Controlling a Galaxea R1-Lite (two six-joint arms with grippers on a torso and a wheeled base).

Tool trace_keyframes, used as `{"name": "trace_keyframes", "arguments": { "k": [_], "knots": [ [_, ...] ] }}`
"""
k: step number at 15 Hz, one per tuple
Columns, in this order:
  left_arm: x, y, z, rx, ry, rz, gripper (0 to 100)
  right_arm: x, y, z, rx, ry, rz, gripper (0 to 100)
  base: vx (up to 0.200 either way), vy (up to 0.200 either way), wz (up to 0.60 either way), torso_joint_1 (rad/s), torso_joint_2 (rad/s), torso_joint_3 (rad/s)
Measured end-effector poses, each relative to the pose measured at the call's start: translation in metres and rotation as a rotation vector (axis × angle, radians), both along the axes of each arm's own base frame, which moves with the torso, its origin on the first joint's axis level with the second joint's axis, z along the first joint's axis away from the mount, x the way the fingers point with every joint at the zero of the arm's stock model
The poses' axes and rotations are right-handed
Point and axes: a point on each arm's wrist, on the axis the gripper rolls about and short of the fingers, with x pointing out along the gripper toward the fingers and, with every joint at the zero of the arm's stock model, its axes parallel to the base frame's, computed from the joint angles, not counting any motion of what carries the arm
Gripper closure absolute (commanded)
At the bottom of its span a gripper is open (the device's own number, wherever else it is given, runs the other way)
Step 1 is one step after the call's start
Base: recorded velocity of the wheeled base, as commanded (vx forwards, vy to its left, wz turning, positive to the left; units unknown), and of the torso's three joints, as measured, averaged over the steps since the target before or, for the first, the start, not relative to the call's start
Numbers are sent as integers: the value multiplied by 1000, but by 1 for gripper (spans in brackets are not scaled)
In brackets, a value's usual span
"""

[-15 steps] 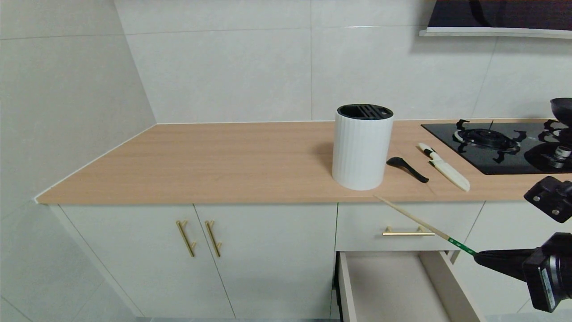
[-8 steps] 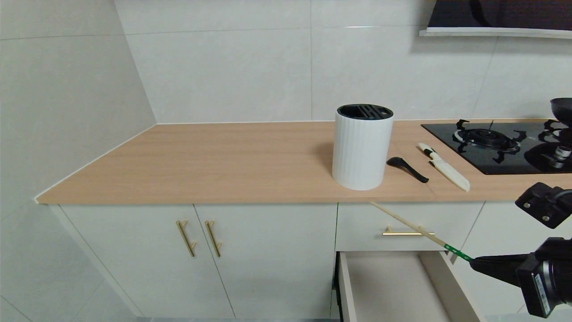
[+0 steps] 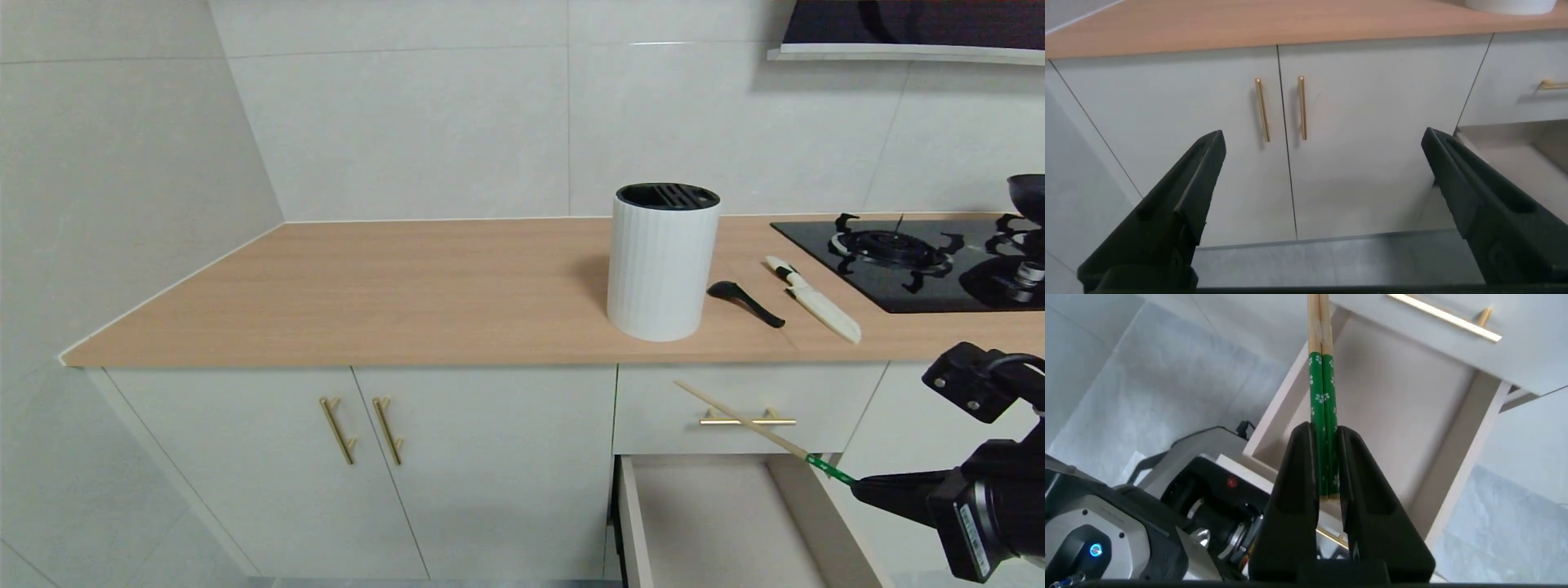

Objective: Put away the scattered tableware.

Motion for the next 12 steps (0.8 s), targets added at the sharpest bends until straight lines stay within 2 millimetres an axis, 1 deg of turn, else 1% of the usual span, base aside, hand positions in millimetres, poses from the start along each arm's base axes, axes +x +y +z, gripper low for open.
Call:
{"name": "trace_keyframes", "arguments": {
  "k": [12],
  "knots": [
    [0, 0, 0, 0, 0, 1, 0, 14, 5, -14, -30, 77, -4, 100, 0, 0, 0, -179, 468, 283]
  ]
}}
